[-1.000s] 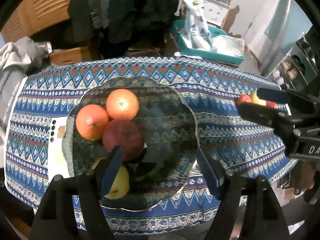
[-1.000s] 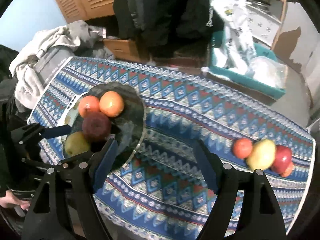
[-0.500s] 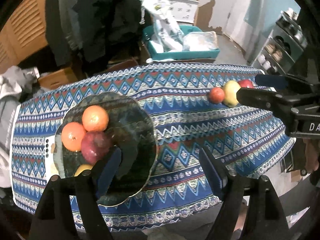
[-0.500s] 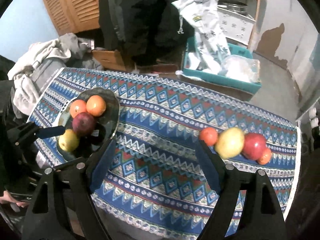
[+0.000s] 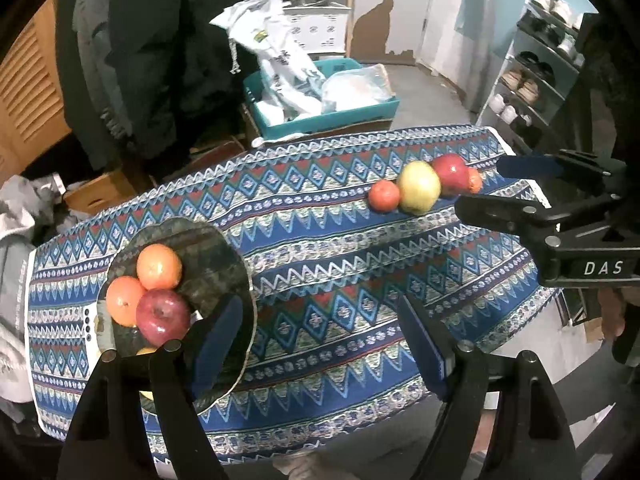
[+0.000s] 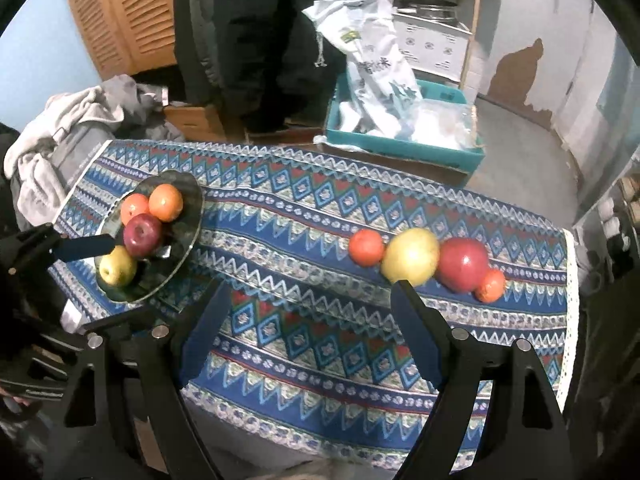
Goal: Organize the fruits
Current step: 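Withdraw both open tools from the plate toward the remaining fruit row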
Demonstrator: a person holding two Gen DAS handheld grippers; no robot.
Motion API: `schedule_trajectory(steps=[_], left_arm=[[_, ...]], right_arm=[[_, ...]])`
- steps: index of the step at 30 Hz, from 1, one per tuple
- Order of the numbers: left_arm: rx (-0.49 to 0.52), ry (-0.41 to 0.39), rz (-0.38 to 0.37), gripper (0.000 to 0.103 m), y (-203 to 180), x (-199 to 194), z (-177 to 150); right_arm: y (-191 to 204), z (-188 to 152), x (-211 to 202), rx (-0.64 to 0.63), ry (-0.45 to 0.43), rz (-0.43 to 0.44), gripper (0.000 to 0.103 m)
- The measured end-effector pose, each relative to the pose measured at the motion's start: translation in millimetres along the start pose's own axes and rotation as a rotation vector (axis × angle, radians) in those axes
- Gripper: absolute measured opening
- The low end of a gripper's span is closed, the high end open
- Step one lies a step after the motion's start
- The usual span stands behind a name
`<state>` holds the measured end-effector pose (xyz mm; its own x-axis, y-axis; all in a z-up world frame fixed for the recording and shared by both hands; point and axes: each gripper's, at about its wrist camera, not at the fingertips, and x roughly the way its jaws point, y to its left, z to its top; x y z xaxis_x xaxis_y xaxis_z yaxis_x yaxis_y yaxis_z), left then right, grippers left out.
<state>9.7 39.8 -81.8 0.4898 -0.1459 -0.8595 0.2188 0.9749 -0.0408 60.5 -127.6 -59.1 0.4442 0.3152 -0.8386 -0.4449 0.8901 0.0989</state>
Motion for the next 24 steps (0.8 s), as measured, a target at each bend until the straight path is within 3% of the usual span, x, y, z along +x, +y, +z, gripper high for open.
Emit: schedule_trajectory(steps=[14, 24], left_arm=[[0.076, 0.009, -0.015, 0.082, -44, 9, 16], [0.131, 0.010, -0.022, 0.082, -73, 25, 40]], right_arm=[[-51, -18, -22, 0.049, -0.019, -0.042, 0.083], [-95, -24, -20, -0.007, 0.059, -0.099, 0.083]])
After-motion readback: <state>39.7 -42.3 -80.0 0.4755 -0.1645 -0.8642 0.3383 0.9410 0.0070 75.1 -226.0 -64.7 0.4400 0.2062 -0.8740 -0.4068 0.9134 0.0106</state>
